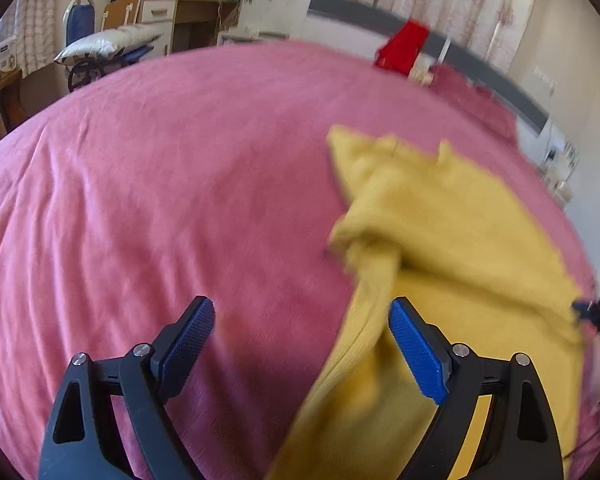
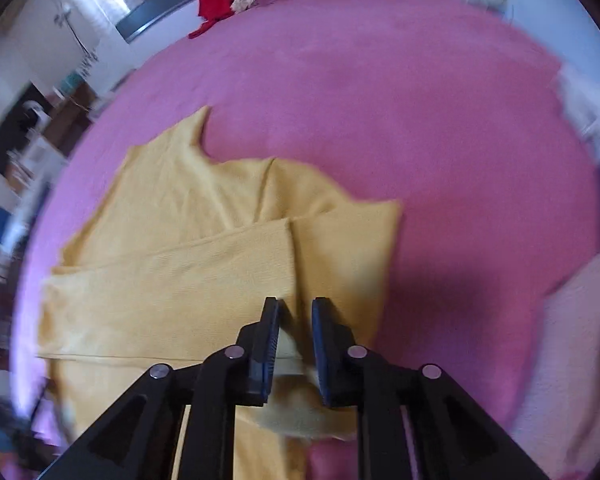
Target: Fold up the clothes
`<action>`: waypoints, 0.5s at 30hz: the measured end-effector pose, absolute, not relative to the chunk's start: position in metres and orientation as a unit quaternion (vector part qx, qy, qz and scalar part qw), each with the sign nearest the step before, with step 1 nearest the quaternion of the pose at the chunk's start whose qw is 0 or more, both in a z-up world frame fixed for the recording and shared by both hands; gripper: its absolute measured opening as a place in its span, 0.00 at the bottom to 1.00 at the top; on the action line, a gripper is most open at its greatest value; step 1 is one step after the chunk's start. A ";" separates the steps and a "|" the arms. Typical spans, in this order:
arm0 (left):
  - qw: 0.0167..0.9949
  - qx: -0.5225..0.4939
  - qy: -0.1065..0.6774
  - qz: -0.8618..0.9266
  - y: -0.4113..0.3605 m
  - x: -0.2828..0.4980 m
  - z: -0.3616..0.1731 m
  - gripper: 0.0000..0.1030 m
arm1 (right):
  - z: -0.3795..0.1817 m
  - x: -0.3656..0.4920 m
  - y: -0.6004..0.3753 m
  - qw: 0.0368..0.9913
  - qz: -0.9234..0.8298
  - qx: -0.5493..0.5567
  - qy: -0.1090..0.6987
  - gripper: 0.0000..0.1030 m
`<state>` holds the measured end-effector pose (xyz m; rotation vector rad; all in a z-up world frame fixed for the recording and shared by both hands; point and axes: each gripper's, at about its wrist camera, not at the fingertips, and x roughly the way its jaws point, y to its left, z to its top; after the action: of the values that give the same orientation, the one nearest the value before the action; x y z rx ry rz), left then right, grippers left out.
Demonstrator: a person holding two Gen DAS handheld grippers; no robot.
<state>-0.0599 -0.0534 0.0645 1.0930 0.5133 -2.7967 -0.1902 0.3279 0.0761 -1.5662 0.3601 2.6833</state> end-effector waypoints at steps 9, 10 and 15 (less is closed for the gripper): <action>0.020 0.436 0.016 -0.900 -0.015 -0.182 0.045 0.94 | 0.077 -0.190 0.275 -0.136 0.868 -0.457 0.139 0.22; 0.017 0.437 0.024 -0.899 -0.019 -0.184 0.047 0.96 | 0.058 -0.198 0.276 -0.112 0.856 -0.489 0.124 0.22; -0.024 0.397 0.055 -0.916 -0.028 -0.205 0.092 0.96 | 0.053 -0.214 0.300 -0.136 0.840 -0.502 0.158 0.24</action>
<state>-0.2047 -0.0283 0.0915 1.2663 0.1747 -2.9215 -0.2142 0.2998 0.0534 -1.7287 0.5445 2.8942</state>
